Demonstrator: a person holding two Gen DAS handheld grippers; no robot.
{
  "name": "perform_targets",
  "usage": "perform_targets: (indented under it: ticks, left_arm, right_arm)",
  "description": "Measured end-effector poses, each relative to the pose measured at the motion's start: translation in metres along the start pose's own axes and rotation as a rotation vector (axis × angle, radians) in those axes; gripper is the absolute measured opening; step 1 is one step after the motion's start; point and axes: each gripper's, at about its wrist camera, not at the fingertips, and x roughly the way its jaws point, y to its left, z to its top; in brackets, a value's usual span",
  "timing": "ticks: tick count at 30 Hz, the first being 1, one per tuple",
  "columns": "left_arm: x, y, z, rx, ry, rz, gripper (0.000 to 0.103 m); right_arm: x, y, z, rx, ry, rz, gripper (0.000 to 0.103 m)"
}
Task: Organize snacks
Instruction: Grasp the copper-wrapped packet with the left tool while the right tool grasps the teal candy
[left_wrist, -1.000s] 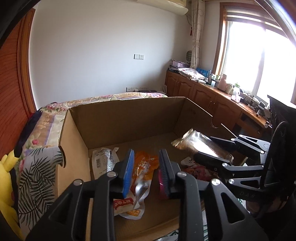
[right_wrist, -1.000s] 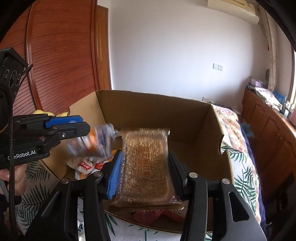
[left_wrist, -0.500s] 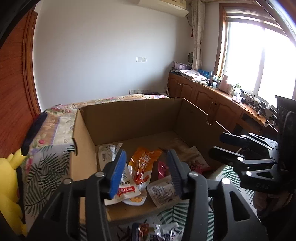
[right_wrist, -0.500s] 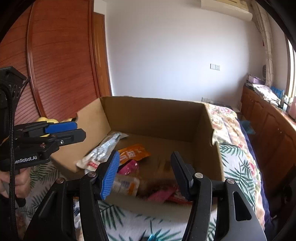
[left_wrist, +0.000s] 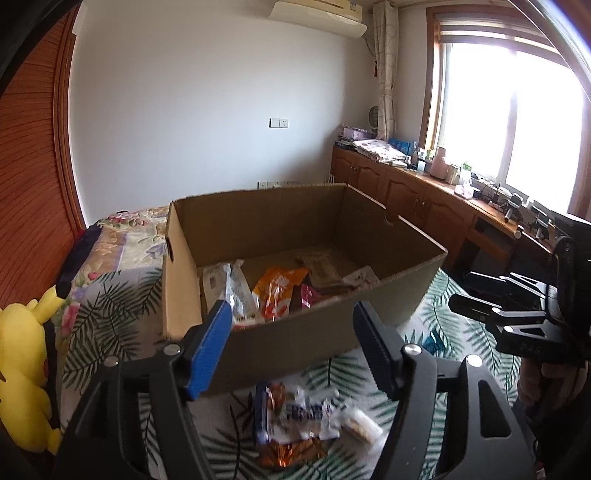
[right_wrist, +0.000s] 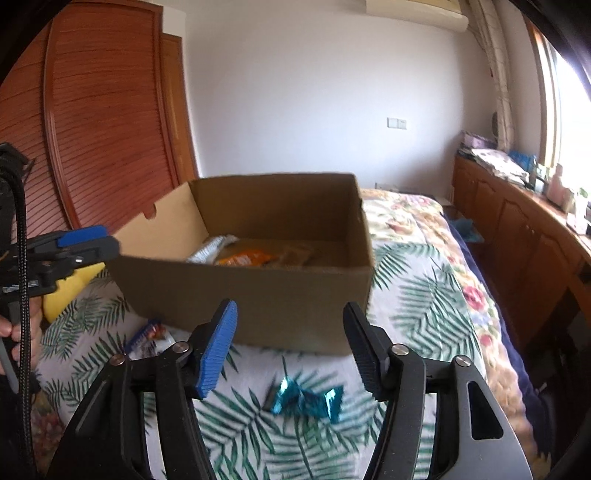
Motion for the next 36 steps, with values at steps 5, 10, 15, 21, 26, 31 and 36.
perform_targets:
  ticks: [5, 10, 15, 21, 26, 31, 36]
  left_arm:
    - [-0.008, 0.001, -0.027, -0.006, 0.02, 0.013, 0.069]
    - [0.0, 0.006, -0.058, -0.022, 0.057, 0.039, 0.069]
    - [0.007, 0.01, -0.081, -0.053, 0.083, 0.064, 0.068]
    - [0.017, 0.009, -0.095, -0.056, 0.122, 0.076, 0.068]
    - [0.024, 0.009, -0.102, -0.066, 0.144, 0.089, 0.068]
    - [0.03, 0.007, -0.107, -0.055, 0.158, 0.097, 0.068]
    - [0.036, 0.004, -0.109, -0.041, 0.172, 0.097, 0.068]
  right_arm:
    - [0.008, -0.002, -0.024, 0.009, 0.06, -0.026, 0.072]
    - [0.023, -0.002, -0.045, 0.012, 0.106, -0.02, 0.073]
    - [0.039, -0.005, -0.056, 0.011, 0.151, -0.029, 0.073]
    - [0.056, -0.009, -0.061, 0.039, 0.221, -0.033, 0.073]
    - [0.067, -0.008, -0.063, 0.024, 0.256, -0.066, 0.073]
    - [0.073, -0.011, -0.065, 0.039, 0.291, -0.067, 0.074]
    - [0.074, -0.009, -0.068, 0.017, 0.296, -0.1, 0.074]
